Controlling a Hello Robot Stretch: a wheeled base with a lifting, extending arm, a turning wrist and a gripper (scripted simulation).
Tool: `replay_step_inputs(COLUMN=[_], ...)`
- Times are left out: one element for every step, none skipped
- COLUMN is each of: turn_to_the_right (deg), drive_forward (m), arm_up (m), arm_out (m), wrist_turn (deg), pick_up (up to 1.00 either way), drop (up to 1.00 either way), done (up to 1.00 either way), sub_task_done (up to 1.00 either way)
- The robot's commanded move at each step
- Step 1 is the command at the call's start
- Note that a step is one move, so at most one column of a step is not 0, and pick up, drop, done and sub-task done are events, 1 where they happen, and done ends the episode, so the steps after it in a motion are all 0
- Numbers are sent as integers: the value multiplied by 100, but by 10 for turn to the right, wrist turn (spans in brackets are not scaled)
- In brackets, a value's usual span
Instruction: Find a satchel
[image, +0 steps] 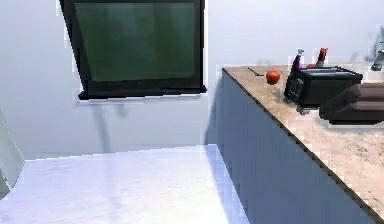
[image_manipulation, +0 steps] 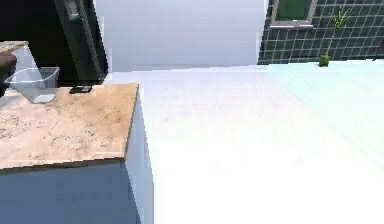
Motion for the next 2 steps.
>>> replay_step_inputs(turn_to_the_right=[360, 0], drive_forward=[0, 0], arm_up=[0, 0], arm_out=[0, 0], wrist_turn=[0, 0], pick_up=[0, 0], drop=[0, 0], done=[0, 100], sub_task_done=[0, 0])
